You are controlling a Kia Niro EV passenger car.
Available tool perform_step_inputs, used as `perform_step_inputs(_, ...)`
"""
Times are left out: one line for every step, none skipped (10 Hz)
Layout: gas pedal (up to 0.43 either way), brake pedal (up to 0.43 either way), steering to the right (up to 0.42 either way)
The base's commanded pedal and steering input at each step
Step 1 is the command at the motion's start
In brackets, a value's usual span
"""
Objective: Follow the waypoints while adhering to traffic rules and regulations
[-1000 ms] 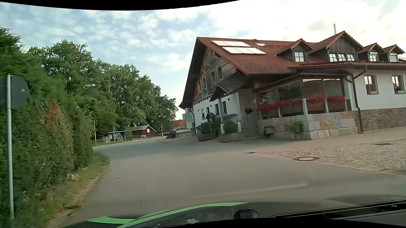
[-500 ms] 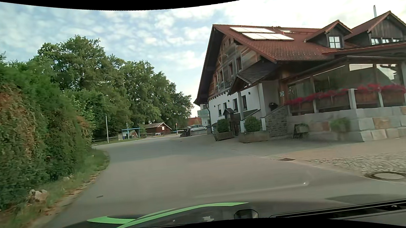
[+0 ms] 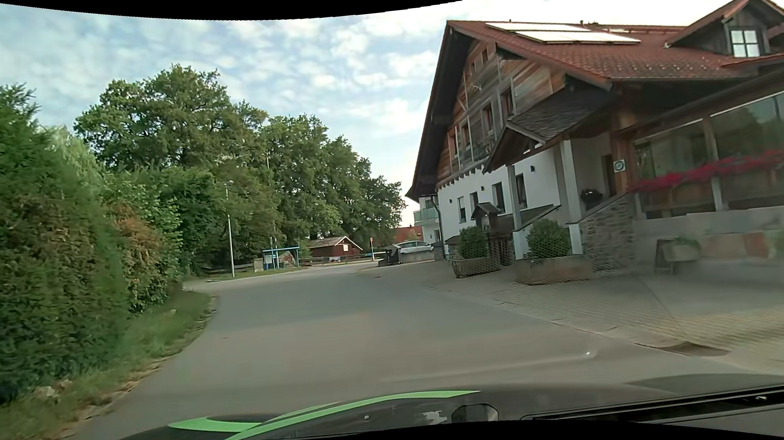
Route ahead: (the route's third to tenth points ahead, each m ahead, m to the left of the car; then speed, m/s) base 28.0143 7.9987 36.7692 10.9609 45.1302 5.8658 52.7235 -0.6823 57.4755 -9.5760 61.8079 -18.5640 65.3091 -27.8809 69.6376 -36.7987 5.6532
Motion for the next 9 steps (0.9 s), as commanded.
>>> perform_step_inputs(0.189, 0.000, -0.124)
perform_step_inputs(0.189, 0.000, -0.122)
perform_step_inputs(0.189, 0.000, -0.121)
perform_step_inputs(0.189, 0.000, -0.120)
perform_step_inputs(0.189, 0.000, -0.120)
perform_step_inputs(0.189, 0.000, -0.120)
perform_step_inputs(0.189, 0.000, -0.120)
perform_step_inputs(0.189, 0.000, -0.120)
perform_step_inputs(0.189, 0.000, -0.120)
